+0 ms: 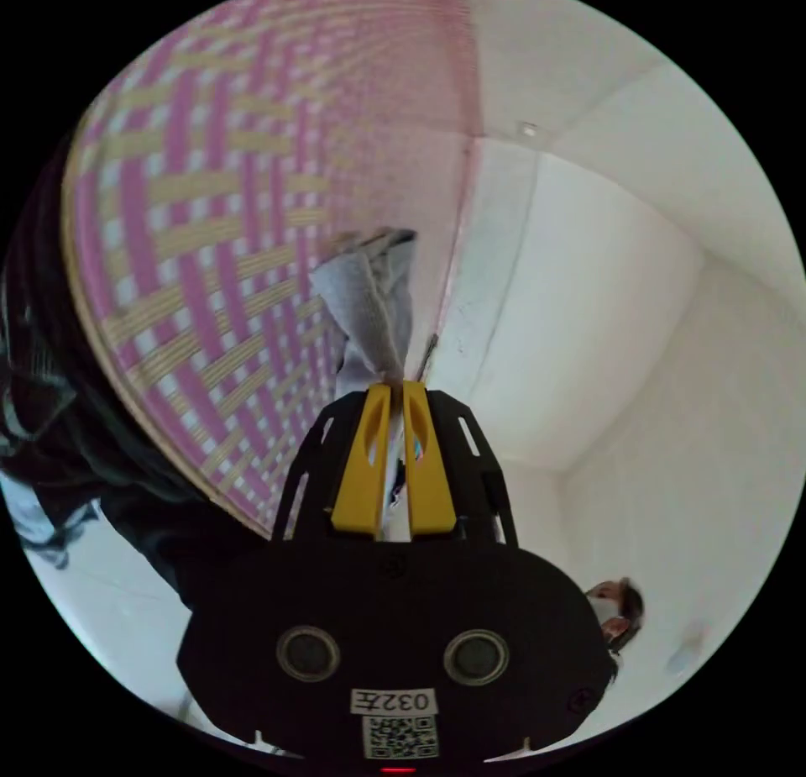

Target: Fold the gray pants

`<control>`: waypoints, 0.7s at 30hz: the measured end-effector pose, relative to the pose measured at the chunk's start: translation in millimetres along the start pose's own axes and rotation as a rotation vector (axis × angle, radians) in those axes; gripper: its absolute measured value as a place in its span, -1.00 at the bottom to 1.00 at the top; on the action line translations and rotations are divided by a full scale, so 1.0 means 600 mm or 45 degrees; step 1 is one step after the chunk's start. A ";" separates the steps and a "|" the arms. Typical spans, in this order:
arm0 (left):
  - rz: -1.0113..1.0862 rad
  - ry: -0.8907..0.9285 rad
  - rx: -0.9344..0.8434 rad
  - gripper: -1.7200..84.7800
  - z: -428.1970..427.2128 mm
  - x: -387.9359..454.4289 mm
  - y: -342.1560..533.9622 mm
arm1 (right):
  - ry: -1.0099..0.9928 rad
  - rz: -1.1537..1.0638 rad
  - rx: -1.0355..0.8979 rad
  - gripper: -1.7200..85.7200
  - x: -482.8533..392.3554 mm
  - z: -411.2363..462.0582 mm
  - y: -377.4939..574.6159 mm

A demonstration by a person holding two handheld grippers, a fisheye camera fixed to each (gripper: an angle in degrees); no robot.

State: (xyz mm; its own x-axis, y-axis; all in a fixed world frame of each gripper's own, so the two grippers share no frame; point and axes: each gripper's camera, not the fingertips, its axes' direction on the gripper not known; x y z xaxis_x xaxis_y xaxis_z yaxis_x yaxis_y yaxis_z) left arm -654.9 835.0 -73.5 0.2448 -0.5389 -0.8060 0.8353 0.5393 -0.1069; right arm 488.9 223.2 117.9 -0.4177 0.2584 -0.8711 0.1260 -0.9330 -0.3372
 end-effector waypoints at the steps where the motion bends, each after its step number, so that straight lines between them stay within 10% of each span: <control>1: -0.007 0.048 0.014 -1.00 -0.008 -0.010 0.010 | -0.017 0.023 -0.010 -0.98 0.003 0.002 0.008; 13: 0.099 0.367 -0.003 -0.99 0.044 0.157 -0.033 | -0.112 -0.019 0.032 -0.98 -0.139 -0.002 -0.070; 21: 0.098 0.189 0.072 -0.98 0.241 0.205 -0.188 | 0.033 0.002 0.055 -0.98 -0.175 0.189 -0.268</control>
State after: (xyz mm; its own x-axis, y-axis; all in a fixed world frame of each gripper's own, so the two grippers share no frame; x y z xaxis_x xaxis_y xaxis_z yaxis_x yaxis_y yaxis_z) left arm -647.6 614.2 -76.4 0.2371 -0.3940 -0.8880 0.8443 0.5357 -0.0122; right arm 410.4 317.7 304.0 -0.3938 0.2625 -0.8809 0.0874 -0.9433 -0.3202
